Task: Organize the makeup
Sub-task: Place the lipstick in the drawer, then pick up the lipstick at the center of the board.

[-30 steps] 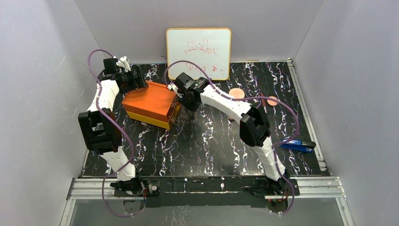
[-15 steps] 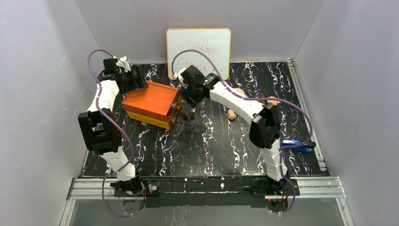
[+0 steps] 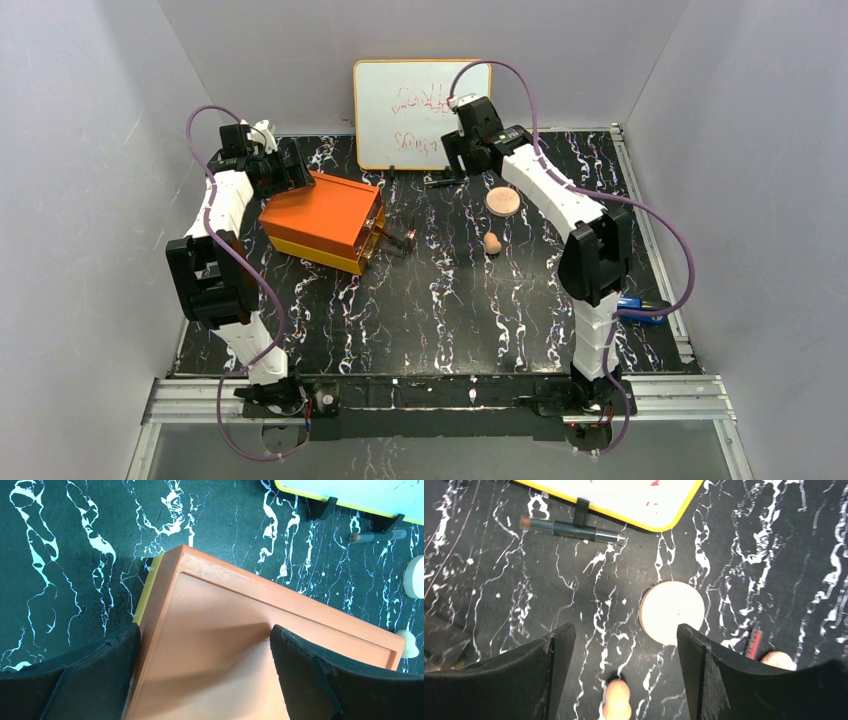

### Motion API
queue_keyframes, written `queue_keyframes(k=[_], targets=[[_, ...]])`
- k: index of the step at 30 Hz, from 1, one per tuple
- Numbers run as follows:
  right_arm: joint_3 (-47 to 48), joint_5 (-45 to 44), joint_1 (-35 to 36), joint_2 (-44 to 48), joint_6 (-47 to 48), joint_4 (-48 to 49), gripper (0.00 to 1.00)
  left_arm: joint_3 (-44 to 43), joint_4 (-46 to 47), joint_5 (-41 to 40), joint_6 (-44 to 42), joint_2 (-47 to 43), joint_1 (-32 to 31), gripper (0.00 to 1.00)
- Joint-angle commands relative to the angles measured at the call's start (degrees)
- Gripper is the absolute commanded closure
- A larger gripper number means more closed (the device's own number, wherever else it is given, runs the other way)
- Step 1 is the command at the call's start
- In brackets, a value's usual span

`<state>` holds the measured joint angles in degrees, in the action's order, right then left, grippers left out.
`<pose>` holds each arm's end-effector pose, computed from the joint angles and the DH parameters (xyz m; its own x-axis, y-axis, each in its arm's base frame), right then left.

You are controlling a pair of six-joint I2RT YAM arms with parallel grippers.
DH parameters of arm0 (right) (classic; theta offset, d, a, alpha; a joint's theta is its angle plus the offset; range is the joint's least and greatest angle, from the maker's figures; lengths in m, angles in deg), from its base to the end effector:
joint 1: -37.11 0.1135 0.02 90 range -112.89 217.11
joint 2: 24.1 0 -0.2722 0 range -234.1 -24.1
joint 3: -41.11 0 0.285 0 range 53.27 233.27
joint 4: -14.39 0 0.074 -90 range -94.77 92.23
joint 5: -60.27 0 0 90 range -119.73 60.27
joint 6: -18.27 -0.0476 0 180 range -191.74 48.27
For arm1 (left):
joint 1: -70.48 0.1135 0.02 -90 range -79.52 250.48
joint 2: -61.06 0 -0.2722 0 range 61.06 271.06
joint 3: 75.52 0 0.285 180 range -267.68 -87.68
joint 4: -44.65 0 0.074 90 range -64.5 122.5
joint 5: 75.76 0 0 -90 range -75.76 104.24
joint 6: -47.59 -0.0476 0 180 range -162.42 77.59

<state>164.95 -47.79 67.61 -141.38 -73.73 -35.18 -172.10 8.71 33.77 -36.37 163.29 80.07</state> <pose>0.4513 0.2487 0.3066 -0.5974 -0.3134 -0.7382 -0.2665 0.9457 -0.1858 0.4465 0.0593 0.2726 -0.6603 -0.2121 -0.7204 0.0202 0.9539 -0.2994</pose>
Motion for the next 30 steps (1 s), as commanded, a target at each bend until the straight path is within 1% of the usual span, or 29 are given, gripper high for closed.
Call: queue_keyframes(k=[1,6,9,12,20,25,30], targets=[[4.15,-0.05,0.03,-5.65,-2.79,5.04,0.19,3.39,-8.33,-2.2,-2.44,1.66,-0.97,0.04],[8.35,3.13,-0.13,-11.68,-2.68,7.88,0.19,3.04,-8.34,-2.48,-2.48,2.22,-0.97,0.04],[8.75,5.77,-0.15,-13.42,-1.43,10.77,0.2,2.54,-8.64,-2.63,-2.61,2.71,-0.97,0.04],[10.11,6.49,-0.17,-15.41,0.46,11.58,0.22,2.13,-8.79,-2.8,-2.78,3.16,-0.97,0.04],[7.55,10.35,-0.48,-17.58,6.32,18.52,0.24,1.6,-8.88,-2.66,-2.95,4.37,-0.97,0.04],[10.04,15.95,-1.33,-20.5,7.7,17.83,0.24,1.03,-9.18,-2.95,-3.09,4.85,-0.97,0.04],[9.58,20.18,-2.17,-21.43,7.92,17.67,0.25,0.84,-9.34,-3.18,-3.23,5.29,-0.97,0.04]])
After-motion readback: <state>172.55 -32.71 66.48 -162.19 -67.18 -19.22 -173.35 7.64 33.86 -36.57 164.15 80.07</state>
